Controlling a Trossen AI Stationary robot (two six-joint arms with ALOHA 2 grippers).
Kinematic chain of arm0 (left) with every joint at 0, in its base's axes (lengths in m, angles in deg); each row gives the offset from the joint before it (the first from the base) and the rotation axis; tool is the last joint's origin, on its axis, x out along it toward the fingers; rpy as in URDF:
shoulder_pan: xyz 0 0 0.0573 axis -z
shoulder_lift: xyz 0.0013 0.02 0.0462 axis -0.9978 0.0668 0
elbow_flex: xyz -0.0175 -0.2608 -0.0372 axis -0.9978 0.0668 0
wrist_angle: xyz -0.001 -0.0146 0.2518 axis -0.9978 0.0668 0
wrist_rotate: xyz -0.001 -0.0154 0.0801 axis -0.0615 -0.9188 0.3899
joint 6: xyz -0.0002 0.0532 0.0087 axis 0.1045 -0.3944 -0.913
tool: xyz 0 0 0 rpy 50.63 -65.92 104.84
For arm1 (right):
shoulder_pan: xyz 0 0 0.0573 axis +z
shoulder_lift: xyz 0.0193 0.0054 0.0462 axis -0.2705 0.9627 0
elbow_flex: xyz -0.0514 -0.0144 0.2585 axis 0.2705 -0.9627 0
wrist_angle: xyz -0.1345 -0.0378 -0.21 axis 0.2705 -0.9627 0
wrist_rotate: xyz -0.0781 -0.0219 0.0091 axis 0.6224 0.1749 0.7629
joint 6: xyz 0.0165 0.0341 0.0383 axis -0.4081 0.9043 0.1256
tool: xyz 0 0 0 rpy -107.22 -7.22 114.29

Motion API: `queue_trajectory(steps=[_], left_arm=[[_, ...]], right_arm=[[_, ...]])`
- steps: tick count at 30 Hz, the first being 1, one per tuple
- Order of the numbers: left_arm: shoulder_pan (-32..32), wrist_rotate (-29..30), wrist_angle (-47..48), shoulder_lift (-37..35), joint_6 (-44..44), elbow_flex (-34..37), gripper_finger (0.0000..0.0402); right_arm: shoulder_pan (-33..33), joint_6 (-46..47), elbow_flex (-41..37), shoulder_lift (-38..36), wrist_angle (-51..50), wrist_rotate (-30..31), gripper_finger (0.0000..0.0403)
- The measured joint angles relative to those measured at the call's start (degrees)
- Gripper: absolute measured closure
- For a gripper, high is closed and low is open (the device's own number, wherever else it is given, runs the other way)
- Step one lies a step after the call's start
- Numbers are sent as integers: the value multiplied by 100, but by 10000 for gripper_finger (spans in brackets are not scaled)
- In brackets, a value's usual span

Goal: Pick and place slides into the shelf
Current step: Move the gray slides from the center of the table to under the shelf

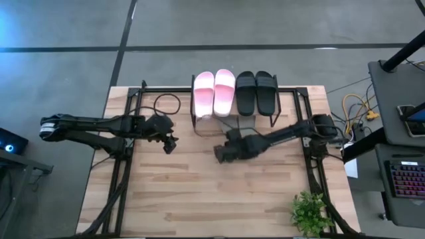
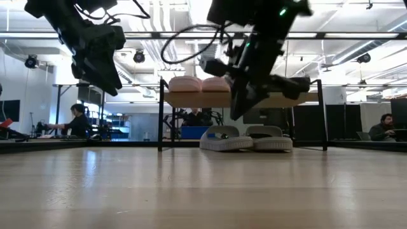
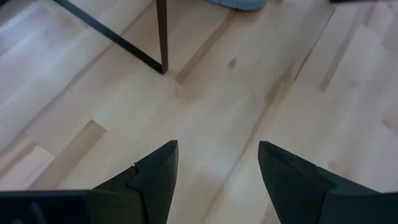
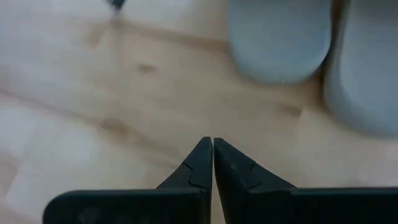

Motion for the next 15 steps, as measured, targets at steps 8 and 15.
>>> queue_trajectory(steps=[8,15], left_arm=[[31,-137,33,-163,160,0,194],[31,-122,49,-190,154,0,194]], right_arm=[[-556,-509,-46,-1,27,66,394],[-826,-815,-61,306,57,145,394]])
